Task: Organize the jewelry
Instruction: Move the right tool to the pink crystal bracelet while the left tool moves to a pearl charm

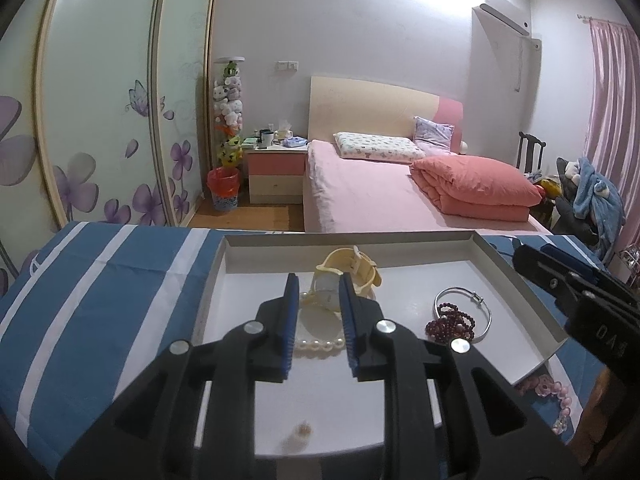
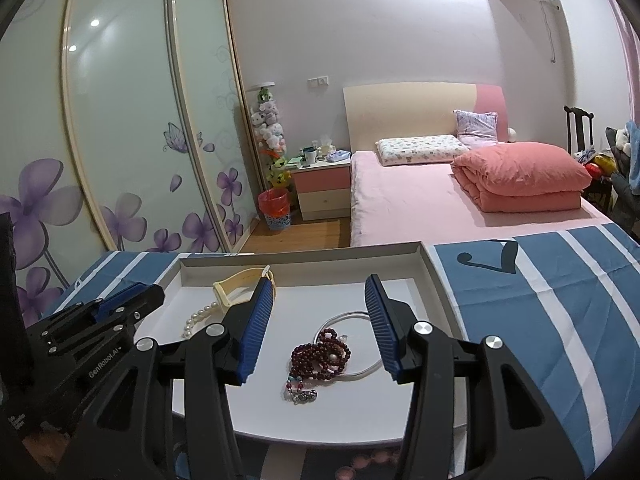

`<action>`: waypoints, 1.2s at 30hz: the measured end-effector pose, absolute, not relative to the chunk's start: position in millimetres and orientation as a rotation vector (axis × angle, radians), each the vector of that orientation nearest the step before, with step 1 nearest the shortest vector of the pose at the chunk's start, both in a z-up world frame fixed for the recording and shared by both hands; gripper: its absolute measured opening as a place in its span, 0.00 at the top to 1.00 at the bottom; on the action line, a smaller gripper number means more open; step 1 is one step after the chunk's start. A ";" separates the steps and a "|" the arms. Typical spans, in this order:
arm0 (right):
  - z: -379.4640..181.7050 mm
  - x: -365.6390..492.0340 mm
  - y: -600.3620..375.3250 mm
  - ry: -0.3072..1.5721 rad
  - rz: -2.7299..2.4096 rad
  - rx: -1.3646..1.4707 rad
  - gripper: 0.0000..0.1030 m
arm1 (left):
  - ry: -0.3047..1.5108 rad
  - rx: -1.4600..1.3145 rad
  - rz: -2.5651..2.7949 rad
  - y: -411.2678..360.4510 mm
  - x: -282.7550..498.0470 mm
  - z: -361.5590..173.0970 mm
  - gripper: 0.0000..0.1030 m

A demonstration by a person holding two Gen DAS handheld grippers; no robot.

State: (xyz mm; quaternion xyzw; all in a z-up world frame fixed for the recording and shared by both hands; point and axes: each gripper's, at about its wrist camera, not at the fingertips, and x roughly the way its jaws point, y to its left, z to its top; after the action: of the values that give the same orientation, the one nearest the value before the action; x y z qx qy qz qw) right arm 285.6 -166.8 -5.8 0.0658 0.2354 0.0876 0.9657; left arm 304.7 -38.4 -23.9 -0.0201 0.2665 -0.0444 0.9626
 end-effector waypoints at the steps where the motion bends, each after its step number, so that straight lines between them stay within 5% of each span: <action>1: -4.5 283.9 -168.1 0.476 0.175 0.132 0.53 | 0.538 -0.040 -0.090 -36.5 301.4 -22.0 0.78; 21: -40.6 204.4 -226.3 0.704 0.042 0.091 0.53 | 0.602 -0.091 -0.084 34.3 171.2 -27.1 0.22; 36: -76.4 226.9 -221.8 0.883 0.055 0.013 0.53 | 0.651 -0.042 -0.180 4.5 144.9 -42.4 0.18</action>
State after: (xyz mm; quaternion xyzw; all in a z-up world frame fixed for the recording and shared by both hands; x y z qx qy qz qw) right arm 226.9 -221.8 -76.4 0.0064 0.4274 0.0264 0.9037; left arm 144.9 4.5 -42.4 -0.0205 0.3193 -0.0881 0.9433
